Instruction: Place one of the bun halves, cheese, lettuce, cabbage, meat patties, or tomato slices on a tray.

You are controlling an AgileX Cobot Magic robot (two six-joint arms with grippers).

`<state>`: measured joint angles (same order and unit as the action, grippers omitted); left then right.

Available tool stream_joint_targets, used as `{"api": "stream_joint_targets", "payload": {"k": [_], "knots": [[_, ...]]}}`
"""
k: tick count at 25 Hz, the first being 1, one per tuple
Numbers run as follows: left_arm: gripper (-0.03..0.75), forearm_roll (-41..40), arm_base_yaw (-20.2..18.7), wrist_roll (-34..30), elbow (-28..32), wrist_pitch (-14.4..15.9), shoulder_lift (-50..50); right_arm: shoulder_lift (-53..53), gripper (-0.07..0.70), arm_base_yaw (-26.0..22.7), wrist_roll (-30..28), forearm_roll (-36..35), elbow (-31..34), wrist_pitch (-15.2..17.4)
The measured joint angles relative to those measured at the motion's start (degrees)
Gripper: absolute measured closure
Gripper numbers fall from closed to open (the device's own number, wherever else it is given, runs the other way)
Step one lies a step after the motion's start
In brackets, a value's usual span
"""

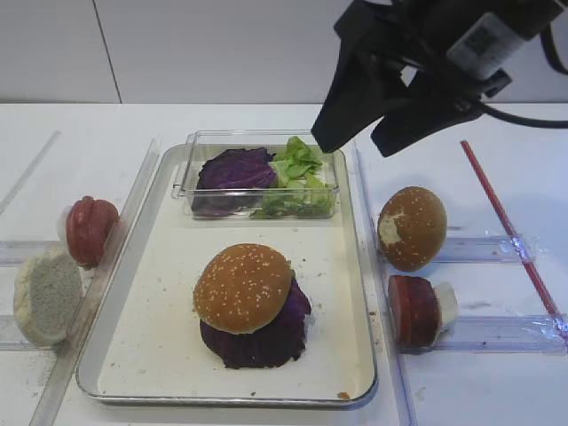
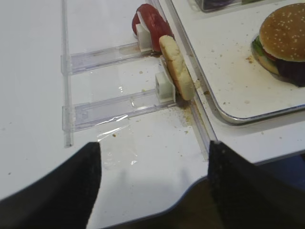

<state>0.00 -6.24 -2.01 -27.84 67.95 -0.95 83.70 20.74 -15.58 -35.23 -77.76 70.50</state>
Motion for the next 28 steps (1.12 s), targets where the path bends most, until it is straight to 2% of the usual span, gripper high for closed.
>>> {"api": "stream_joint_targets", "payload": {"k": [8, 15, 23, 28], "knots": [[0.276, 0.0, 0.0, 0.0, 0.0, 0.0, 0.0, -5.8, 0.12, 0.0, 5.7, 13.8, 0.0, 0.8], [0.276, 0.0, 0.0, 0.0, 0.0, 0.0, 0.0, -8.2, 0.12, 0.0, 8.2, 25.1, 0.0, 1.2], [0.276, 0.0, 0.0, 0.0, 0.0, 0.0, 0.0, -8.6, 0.12, -0.3, 9.9, 31.9, 0.0, 1.2], [0.276, 0.0, 0.0, 0.0, 0.0, 0.0, 0.0, -8.6, 0.12, -5.8, 12.2, 31.9, 0.0, 1.2]]}}
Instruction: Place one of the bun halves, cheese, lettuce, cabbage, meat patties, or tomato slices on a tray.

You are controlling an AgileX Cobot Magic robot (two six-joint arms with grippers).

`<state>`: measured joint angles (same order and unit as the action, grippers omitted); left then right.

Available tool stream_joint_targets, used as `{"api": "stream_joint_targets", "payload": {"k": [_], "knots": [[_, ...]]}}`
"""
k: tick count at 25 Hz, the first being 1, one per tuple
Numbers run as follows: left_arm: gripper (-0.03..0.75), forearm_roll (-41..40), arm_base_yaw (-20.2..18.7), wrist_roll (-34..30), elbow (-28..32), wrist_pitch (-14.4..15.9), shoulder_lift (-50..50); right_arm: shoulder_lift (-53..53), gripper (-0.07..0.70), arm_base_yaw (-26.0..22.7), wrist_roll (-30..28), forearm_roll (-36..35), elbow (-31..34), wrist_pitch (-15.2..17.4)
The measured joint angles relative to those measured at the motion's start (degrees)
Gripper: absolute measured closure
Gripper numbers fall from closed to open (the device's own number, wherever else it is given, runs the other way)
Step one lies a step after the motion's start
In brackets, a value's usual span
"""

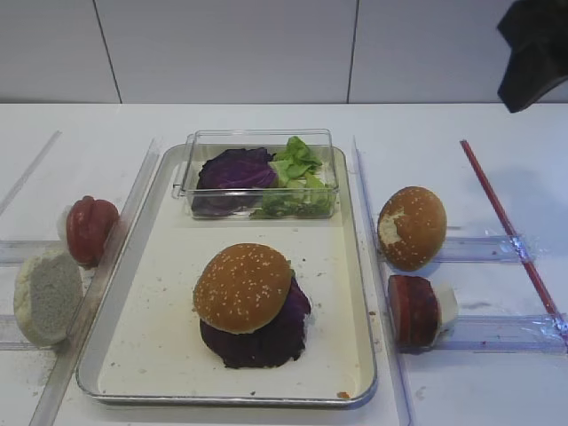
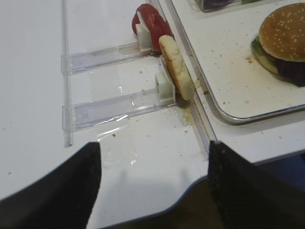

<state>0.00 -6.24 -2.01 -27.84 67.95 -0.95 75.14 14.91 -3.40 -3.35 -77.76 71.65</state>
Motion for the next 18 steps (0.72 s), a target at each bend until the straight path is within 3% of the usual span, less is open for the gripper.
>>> {"api": "stream_joint_targets", "payload": {"k": [10, 18], "knots": [[0.276, 0.0, 0.0, 0.0, 0.0, 0.0, 0.0, -0.1, 0.12, -9.8, 0.0, -1.0, 0.2, 0.0], [0.276, 0.0, 0.0, 0.0, 0.0, 0.0, 0.0, -0.1, 0.12, -14.7, -0.9, -3.3, 6.1, 0.0]]}}
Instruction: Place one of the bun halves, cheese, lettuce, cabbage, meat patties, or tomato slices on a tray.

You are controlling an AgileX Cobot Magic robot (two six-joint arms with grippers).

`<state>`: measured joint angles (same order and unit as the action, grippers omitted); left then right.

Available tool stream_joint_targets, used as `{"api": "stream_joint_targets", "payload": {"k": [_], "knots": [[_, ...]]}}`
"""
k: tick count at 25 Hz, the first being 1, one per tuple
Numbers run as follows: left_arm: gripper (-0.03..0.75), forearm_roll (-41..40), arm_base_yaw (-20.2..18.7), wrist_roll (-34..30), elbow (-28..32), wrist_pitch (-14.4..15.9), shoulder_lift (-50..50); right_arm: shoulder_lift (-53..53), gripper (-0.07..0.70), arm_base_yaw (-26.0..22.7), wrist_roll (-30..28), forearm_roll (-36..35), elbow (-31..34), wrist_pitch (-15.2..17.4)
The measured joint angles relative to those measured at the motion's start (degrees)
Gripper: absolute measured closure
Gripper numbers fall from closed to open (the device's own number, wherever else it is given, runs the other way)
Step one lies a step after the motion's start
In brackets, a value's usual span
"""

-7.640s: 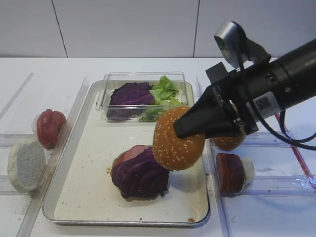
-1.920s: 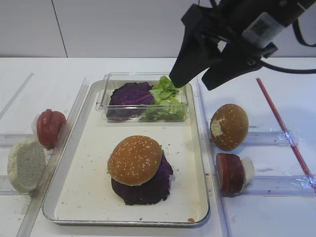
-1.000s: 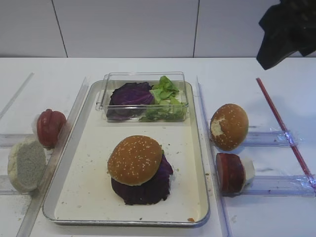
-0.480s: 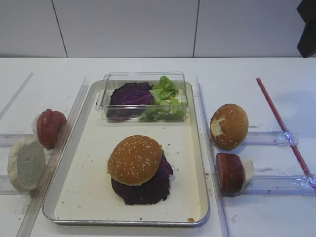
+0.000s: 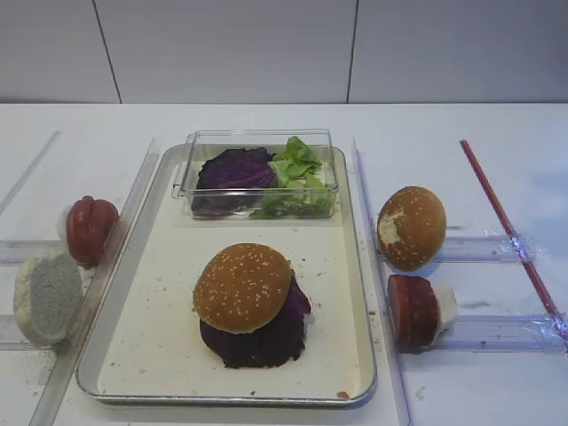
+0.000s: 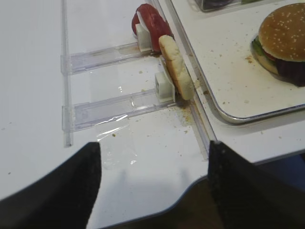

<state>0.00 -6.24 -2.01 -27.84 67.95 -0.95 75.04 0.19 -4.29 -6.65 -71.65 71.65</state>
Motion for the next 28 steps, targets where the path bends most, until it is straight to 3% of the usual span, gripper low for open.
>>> {"api": "stream_joint_targets", "payload": {"k": [8, 28], "knots": [[0.276, 0.0, 0.0, 0.0, 0.0, 0.0, 0.0, -3.2, 0.12, -0.2, -2.4, -3.3, 5.4, -0.2], [0.276, 0.3, 0.0, 0.0, 0.0, 0.0, 0.0, -26.6, 0.12, -0.3, -3.0, -4.8, 5.4, 0.9]]}}
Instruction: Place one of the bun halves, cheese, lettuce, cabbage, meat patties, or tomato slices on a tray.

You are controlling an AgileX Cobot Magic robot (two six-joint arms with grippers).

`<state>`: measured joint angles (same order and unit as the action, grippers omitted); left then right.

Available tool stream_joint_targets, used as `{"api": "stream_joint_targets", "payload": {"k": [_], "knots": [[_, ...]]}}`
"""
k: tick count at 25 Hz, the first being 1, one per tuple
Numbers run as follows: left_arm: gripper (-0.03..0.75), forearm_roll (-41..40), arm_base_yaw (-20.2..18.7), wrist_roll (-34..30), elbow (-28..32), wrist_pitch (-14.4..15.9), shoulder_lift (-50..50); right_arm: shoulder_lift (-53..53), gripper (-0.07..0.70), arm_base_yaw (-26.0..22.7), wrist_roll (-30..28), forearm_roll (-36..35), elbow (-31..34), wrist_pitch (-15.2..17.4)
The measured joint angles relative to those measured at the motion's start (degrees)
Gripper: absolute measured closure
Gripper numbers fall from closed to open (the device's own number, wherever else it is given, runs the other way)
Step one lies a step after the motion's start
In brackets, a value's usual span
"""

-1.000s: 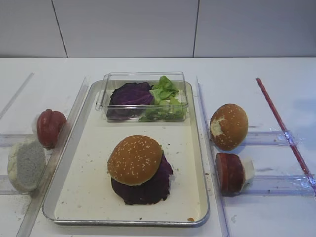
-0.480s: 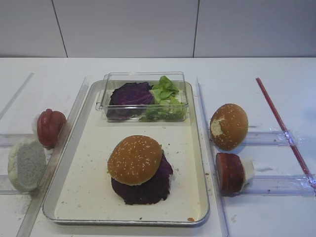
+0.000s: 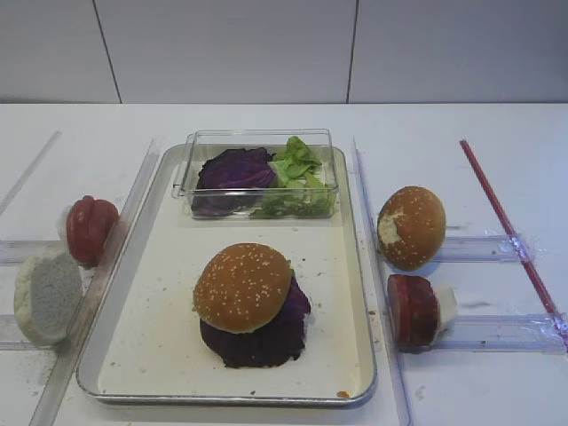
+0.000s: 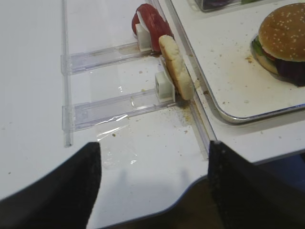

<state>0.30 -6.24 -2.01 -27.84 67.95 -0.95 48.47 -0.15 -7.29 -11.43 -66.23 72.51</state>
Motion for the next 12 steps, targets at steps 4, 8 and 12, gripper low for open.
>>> {"api": "stream_joint_targets", "payload": {"k": [4, 8, 12], "knots": [[0.276, -0.3, 0.0, 0.0, 0.0, 0.0, 0.0, -4.4, 0.12, 0.0, 0.0, 0.0, 0.0, 0.1], [0.276, -0.3, 0.0, 0.0, 0.0, 0.0, 0.0, -8.2, 0.12, 0.0, 0.0, 0.0, 0.0, 0.5], [0.276, -0.3, 0.0, 0.0, 0.0, 0.0, 0.0, -11.5, 0.12, 0.0, 0.0, 0.0, 0.0, 0.6]]}}
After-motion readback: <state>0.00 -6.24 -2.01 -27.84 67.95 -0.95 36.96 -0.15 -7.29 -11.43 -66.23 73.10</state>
